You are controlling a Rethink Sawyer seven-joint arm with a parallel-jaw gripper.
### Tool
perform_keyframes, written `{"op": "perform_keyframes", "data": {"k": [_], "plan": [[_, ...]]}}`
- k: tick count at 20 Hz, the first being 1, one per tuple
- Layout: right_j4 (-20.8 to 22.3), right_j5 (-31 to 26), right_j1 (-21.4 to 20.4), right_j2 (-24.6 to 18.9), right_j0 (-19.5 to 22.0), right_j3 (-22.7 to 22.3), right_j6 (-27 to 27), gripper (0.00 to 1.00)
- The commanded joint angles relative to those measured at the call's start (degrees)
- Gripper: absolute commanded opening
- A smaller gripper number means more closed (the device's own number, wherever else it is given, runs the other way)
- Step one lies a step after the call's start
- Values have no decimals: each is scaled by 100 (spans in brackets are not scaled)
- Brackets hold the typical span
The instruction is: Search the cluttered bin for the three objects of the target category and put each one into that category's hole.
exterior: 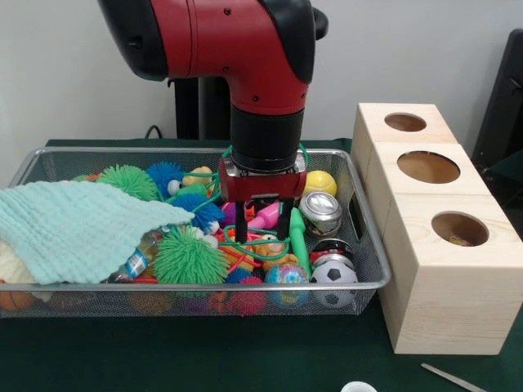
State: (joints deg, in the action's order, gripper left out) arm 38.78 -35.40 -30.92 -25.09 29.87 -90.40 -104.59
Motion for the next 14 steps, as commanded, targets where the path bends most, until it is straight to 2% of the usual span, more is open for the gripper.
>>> {"op": "perform_keyframes", "data": {"k": [1,5,14], "plan": [[-281,-90,226,-253,250,-719,281,100],[-316,-149,316,-213,209,-630,280,100],[-179,120,673,-106,-11,-165,62,100]]}}
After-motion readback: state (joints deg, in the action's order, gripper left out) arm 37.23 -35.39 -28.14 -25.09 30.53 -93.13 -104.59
